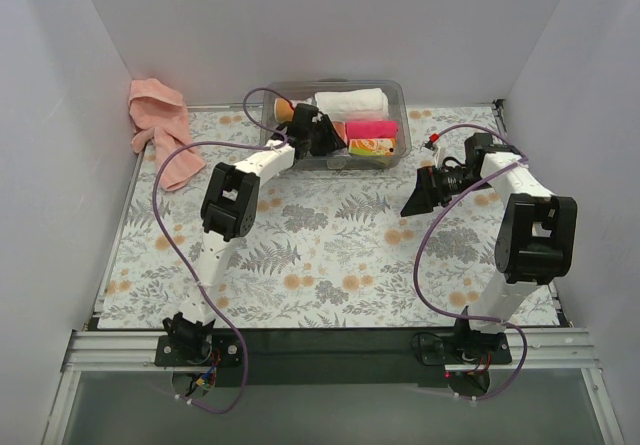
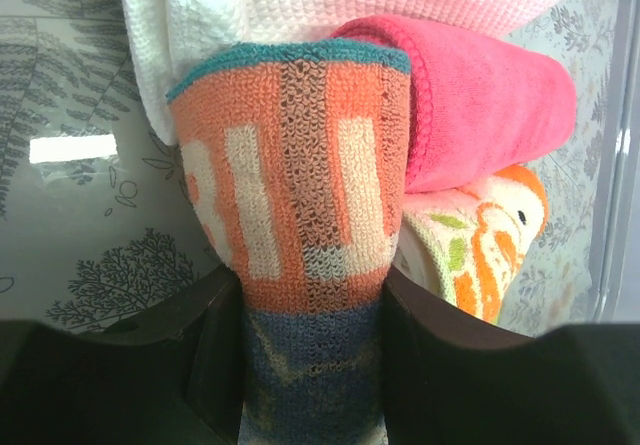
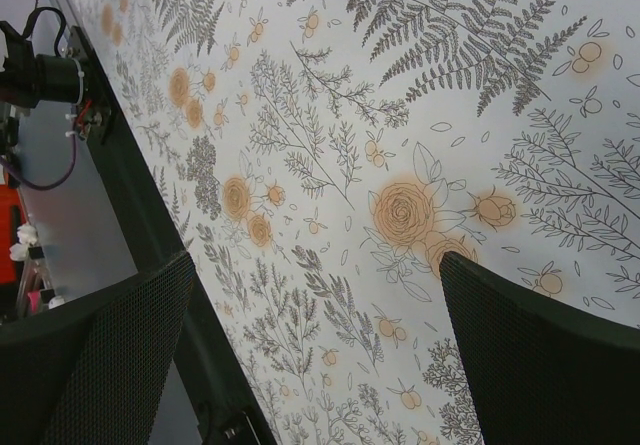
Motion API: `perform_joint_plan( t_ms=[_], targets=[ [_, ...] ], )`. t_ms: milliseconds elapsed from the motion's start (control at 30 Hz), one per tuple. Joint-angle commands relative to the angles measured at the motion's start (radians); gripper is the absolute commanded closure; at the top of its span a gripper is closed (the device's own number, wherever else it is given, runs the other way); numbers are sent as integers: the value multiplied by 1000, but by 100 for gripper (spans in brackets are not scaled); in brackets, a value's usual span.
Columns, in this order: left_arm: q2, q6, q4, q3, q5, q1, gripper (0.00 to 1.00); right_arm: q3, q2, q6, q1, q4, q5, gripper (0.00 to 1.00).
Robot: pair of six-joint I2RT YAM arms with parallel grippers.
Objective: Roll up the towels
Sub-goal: Place the rolled towel into the container
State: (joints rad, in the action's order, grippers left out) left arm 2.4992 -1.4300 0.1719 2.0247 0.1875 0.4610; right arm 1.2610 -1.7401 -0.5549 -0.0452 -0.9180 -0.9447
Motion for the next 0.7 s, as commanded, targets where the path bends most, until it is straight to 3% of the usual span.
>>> perform_joint_plan(
  t_ms=[0,67,100,133,300,433,600,667],
  targets=[
    [18,-17,-2,-18,-48,13,100,18,-7,-11,-4,-21,-22,2],
    [20,-11,0,-38,-54,11,99,17,-4,-13,-5,-22,-17,2],
    [18,0,1,-40,-56,11,95,15,-3,-13,-4,-24,-14,2],
    [17,20,3,-43,-54,11,84,17,-1,-16,-5,-24,-14,1],
    [9,117,28,-17,-63,11,68,15,5,-17,-5,-25,-14,2],
    [-11,148,54,-17,-89,13,61,11,17,-17,-5,-25,-14,2],
    [-34,177,69,-11,-105,13,40,6,30,-17,-5,-24,-16,2],
    [-37,184,78,-3,-109,13,40,8,31,-17,-5,-24,-22,2]
  ],
)
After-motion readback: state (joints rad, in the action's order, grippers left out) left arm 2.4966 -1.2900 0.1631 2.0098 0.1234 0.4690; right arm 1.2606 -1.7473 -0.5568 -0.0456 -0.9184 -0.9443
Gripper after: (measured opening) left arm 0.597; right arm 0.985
